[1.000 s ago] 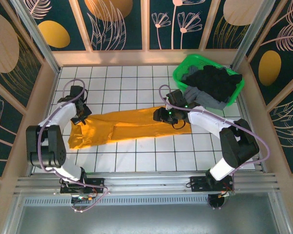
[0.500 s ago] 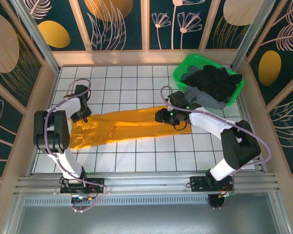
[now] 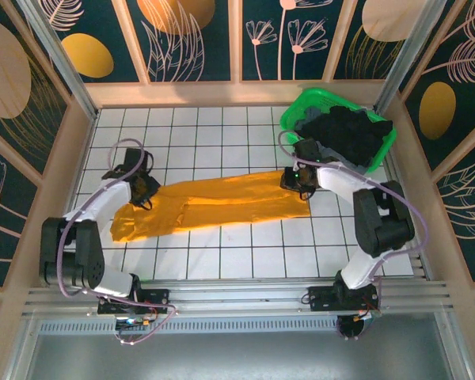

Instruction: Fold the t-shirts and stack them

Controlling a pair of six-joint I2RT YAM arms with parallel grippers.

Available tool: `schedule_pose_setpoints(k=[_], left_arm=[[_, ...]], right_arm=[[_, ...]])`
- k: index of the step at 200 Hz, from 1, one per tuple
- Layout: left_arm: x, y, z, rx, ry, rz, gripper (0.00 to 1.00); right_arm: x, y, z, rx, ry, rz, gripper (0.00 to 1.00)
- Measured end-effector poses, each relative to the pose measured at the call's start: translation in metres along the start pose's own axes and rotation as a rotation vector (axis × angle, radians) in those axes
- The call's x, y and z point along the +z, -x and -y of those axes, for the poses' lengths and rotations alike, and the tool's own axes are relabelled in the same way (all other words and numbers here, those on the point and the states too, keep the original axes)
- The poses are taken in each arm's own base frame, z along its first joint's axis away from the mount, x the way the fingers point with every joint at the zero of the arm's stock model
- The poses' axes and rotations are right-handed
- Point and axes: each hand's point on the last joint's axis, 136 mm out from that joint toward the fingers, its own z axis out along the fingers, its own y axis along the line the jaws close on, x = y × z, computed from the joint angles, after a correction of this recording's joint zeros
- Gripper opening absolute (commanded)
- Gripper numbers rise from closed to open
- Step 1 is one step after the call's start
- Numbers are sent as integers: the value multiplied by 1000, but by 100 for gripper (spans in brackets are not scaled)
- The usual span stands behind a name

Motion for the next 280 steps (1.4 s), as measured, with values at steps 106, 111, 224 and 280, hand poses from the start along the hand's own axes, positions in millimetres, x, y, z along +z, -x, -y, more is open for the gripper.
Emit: schedule_pose_setpoints(k=[106, 111, 224, 280], left_arm=[[108, 62, 147, -30, -122, -93, 16], [113, 71, 162, -25, -138, -88, 16], [128, 11, 381, 130, -670, -145, 47], [3, 22, 364, 190, -715, -90, 47]], right_arm=[[4, -85, 4, -21, -124, -137, 22], [1, -98, -1, -25, -114, -150, 22], [-32, -208, -136, 60, 231, -386, 48], [-71, -196, -90, 40, 114, -257, 49]])
